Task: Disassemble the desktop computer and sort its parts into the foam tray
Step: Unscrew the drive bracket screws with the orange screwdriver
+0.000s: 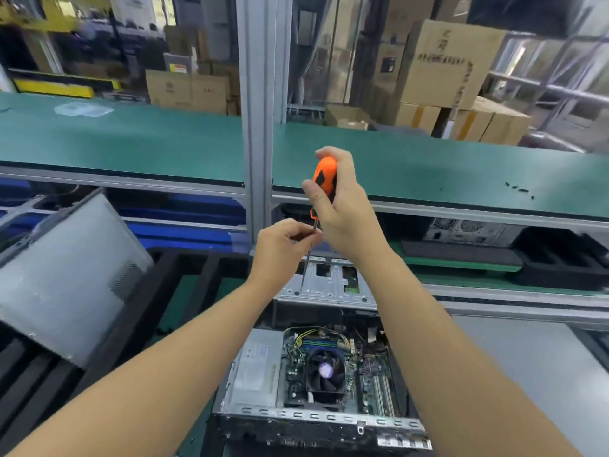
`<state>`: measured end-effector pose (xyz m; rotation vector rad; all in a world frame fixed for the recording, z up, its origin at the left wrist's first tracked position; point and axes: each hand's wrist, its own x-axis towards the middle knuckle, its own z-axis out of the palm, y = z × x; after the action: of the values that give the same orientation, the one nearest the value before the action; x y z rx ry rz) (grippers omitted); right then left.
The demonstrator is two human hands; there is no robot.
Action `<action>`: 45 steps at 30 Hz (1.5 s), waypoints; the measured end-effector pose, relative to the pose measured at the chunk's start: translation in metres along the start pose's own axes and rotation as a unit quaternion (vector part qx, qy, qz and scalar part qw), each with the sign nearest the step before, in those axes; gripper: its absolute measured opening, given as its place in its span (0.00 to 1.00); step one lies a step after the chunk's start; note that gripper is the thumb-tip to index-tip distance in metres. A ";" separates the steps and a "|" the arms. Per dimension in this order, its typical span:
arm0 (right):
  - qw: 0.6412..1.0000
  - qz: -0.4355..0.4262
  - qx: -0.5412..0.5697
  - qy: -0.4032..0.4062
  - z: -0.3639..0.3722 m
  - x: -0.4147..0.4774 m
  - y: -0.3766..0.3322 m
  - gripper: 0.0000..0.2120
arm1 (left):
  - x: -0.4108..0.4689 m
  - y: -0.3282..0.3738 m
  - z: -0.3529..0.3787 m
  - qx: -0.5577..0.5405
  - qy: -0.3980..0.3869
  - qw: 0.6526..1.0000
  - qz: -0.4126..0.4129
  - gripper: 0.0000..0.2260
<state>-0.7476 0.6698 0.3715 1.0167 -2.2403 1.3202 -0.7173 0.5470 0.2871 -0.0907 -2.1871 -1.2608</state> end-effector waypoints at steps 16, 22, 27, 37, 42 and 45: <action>0.997 0.062 -0.016 -0.040 0.032 0.005 0.032 0.14 | 0.007 -0.049 0.005 -0.041 -0.052 0.995 -0.080 0.02; 0.990 0.118 -0.034 -0.073 0.052 -0.006 0.051 0.12 | -0.005 -0.076 0.013 -0.013 -0.097 0.988 -0.120 0.05; 0.981 0.162 -0.047 -0.092 0.065 -0.020 0.070 0.12 | -0.025 -0.095 0.010 0.008 -0.077 0.985 -0.152 0.04; 0.977 0.189 -0.050 -0.085 0.076 -0.024 0.086 0.10 | -0.049 -0.115 0.015 0.293 -0.422 0.831 -0.213 0.11; 0.976 0.188 -0.063 -0.093 0.078 -0.023 0.083 0.12 | -0.033 -0.123 0.008 0.195 -0.407 0.837 -0.309 0.16; 0.976 0.178 -0.087 -0.085 0.080 -0.019 0.081 0.15 | -0.021 -0.119 -0.001 0.013 -0.301 0.860 -0.412 0.13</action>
<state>-0.7892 0.6336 0.2696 0.7120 -2.7116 1.1752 -0.7409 0.4865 0.1853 0.6113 -2.9309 -1.8316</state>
